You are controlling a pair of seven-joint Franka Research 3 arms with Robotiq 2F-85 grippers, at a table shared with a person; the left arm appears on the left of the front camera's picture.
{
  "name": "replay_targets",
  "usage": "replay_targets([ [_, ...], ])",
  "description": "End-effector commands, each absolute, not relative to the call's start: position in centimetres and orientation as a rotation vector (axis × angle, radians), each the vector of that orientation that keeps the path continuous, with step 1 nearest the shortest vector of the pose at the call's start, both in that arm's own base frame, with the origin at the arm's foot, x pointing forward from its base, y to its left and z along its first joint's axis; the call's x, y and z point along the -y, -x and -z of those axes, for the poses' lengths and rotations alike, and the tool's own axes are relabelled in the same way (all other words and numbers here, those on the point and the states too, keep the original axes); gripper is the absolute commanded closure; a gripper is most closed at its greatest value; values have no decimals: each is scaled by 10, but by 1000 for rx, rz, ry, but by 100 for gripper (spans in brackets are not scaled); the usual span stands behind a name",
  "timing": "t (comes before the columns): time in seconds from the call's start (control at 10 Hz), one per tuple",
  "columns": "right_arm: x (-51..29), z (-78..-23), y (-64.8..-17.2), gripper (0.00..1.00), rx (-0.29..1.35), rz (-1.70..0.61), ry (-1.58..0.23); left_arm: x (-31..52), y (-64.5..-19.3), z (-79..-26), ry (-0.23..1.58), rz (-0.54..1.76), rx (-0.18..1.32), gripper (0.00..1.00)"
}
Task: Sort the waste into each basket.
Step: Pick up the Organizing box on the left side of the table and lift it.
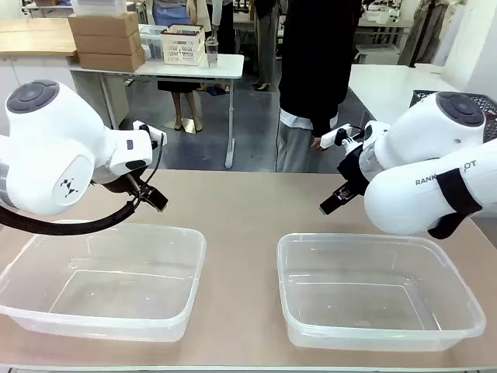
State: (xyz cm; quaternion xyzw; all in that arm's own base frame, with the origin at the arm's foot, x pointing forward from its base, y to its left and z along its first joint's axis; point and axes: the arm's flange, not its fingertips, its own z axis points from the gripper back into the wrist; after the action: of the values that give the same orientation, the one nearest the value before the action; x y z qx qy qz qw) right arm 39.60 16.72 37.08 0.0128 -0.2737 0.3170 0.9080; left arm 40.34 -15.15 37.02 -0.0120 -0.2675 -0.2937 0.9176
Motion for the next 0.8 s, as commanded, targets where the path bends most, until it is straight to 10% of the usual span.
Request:
replay_targets([
  [0.0,-167,-371,-396,0,565,-654,-26,152,-403,-370,25,604,550,0],
  [0.7,-167,-371,-396,0,565,-654,-26,152,-403,-370,25,604,550,0],
])
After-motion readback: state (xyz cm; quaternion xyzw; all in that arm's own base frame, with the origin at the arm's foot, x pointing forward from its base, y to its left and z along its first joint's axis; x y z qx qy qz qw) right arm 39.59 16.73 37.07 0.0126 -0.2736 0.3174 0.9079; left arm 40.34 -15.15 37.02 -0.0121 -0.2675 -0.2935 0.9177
